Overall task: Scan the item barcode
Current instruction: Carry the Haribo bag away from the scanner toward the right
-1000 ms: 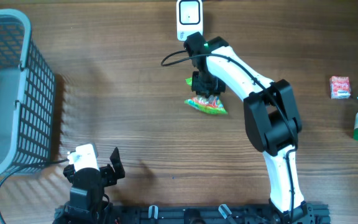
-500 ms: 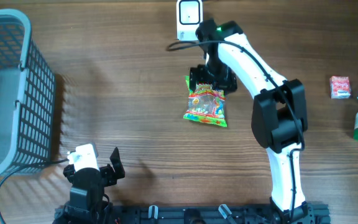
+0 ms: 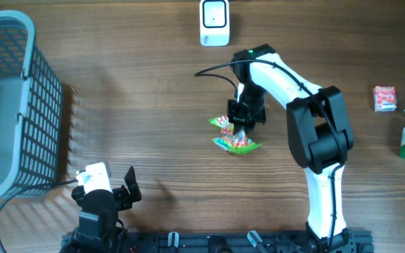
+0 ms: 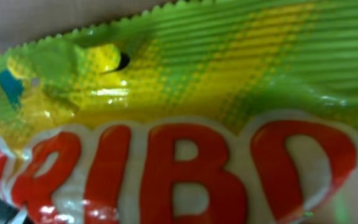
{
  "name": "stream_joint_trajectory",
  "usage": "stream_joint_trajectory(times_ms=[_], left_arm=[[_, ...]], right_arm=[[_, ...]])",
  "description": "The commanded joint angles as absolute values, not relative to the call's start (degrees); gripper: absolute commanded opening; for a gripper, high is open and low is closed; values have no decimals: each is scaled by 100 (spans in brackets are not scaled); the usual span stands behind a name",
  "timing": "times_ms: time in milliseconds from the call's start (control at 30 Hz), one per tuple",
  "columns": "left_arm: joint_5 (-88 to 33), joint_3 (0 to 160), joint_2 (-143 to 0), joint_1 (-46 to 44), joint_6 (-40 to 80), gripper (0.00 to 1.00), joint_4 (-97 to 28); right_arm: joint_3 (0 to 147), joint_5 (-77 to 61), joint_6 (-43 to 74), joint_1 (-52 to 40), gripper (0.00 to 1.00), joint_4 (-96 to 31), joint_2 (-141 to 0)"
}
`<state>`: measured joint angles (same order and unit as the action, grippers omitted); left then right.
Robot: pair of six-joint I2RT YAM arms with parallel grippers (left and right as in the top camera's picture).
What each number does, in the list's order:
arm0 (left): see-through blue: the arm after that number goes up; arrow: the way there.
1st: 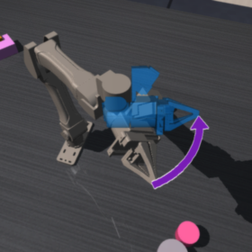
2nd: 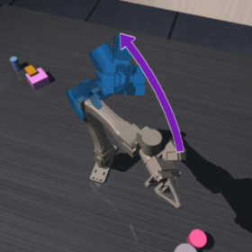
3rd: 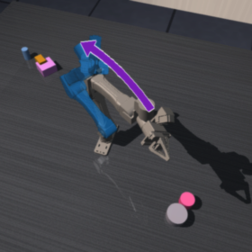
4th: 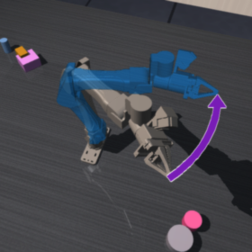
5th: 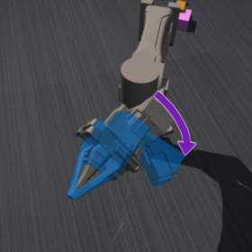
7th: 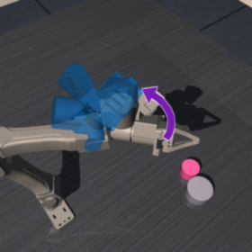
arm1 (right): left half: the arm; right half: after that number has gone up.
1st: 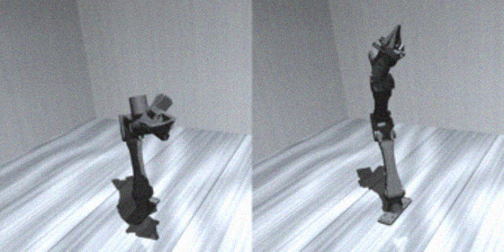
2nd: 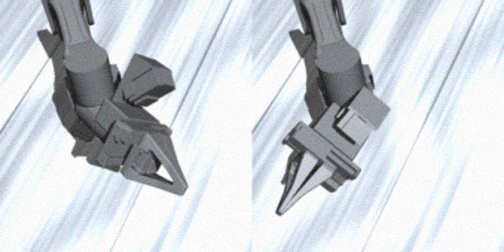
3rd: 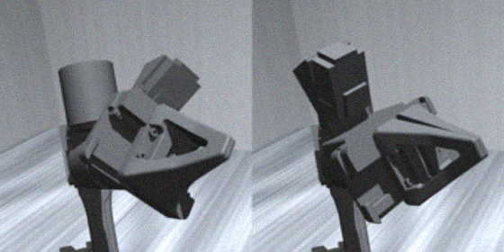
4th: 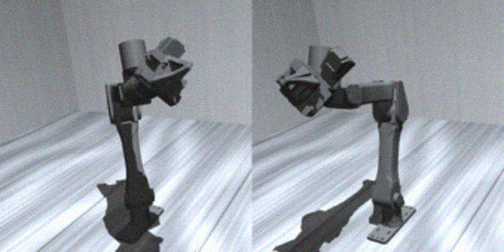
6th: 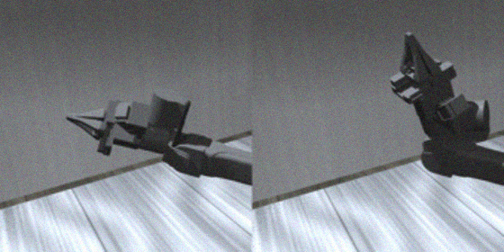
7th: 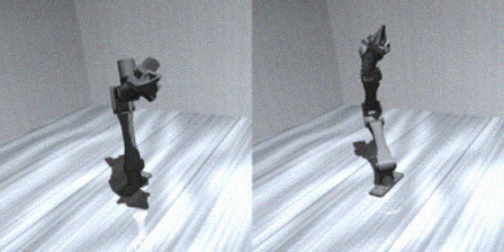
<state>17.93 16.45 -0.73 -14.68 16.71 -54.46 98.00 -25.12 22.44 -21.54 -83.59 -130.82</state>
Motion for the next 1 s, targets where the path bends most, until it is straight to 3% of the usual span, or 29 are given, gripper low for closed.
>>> stream_joint_trajectory(times_ms=[0, 133, 267, 467, 567, 767, 967], left_arm=[[1782, 1660, -38, -1505, 1697, 100, -5452], [1782, 1660, -38, -1505, 1697, 100, -5452], [1782, 1660, -38, -1505, 1697, 100, -5452], [1782, 1660, -38, -1505, 1697, 100, -5452], [1782, 1660, -38, -1505, 1697, 100, -5452], [1782, 1660, -38, -1505, 1697, 100, -5452], [1782, 1660, -38, -1505, 1697, 100, -5452]], right_arm=[[9909, -4652, 1815, -1896, 4, -9238, -13166], [9904, -6388, 2906, -1872, 4, -9236, -13163], [9904, -7463, 2842, -1909, 4, -9233, -13166], [9904, -6908, 794, -1944, 4, -9233, -13159], [9907, -6914, -1076, -1953, 4, -8847, -13161], [9904, -8200, -1186, -2182, 4, -7966, -13161], [9904, -8256, -1184, -2617, 4, -7968, -13161]])
